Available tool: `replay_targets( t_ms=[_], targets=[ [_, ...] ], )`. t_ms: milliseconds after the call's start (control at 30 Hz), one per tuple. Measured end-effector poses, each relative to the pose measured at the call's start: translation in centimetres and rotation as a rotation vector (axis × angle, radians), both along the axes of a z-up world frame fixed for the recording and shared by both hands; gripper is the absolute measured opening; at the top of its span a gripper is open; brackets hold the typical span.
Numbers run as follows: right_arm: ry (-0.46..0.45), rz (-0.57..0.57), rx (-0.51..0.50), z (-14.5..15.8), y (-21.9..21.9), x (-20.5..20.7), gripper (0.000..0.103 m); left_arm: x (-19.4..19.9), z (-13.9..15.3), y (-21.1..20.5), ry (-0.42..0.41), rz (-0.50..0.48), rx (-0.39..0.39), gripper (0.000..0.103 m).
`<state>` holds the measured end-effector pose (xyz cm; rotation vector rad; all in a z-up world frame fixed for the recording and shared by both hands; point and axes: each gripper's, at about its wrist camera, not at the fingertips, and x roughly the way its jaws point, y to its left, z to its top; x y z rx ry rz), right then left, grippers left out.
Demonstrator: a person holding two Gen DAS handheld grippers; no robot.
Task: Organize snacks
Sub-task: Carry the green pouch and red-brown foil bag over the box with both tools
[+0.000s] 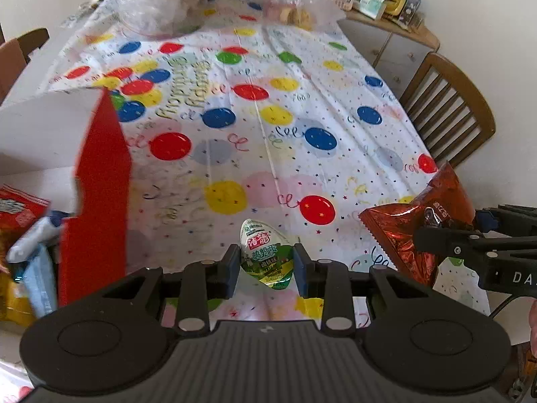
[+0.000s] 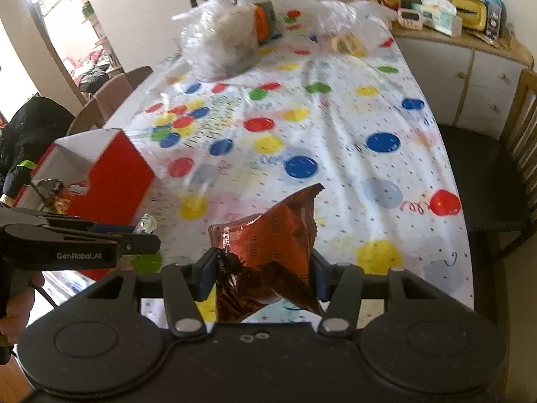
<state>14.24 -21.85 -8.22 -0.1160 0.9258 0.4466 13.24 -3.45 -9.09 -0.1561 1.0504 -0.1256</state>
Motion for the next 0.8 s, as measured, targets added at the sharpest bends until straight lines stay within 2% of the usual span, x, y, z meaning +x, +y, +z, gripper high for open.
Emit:
replay_targets(
  t_ms=[400, 800],
  targets=[
    [-0.066, 0.048, 0.019, 3.3, 6.4, -3.2, 0.054, -3.3, 4.4, 5.6, -0.082, -0.003, -0.009, 0.032],
    [-0.113, 0.093, 0.032, 4.4, 13.7, -4.8, 0.054, -5.4, 8.0, 12.6, -0.172, 0.028, 0.018, 0.032]
  ],
)
